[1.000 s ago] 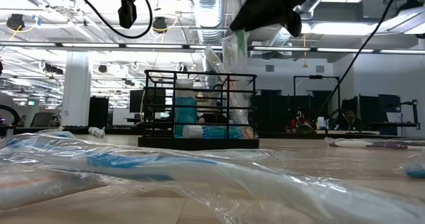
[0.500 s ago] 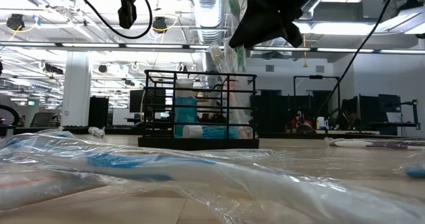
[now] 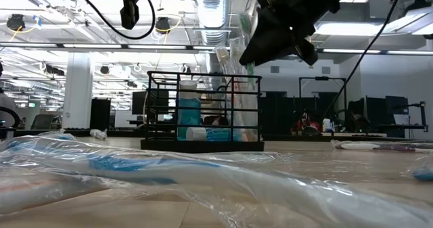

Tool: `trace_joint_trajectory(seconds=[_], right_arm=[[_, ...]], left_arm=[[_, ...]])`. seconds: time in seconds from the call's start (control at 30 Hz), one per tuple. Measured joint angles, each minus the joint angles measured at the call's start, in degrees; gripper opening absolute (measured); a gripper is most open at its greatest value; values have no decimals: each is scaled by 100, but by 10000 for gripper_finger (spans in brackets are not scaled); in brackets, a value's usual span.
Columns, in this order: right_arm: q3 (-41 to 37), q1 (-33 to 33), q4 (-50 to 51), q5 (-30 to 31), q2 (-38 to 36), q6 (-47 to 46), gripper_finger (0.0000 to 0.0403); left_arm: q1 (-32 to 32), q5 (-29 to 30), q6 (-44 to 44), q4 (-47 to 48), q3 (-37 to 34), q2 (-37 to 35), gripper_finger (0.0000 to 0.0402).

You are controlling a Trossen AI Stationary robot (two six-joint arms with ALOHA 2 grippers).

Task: Pick & Place toothbrushing station
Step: Put the top right green toothbrush into the bottom right section of the mesh organizer

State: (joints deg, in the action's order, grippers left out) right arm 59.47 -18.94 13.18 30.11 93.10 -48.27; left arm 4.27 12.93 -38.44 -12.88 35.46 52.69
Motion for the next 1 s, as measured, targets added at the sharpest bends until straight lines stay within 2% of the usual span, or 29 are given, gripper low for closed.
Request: trace_joint_trajectory(seconds=[0.87,1.0], right_arm=[[4,-6,-196,-11,205,-93,24],[0,-2,-159,22,208,-129,44]], left_arm=[[0,-7,3,-2,0,0,1],[0,-7,1,-2,0,-2,1]])
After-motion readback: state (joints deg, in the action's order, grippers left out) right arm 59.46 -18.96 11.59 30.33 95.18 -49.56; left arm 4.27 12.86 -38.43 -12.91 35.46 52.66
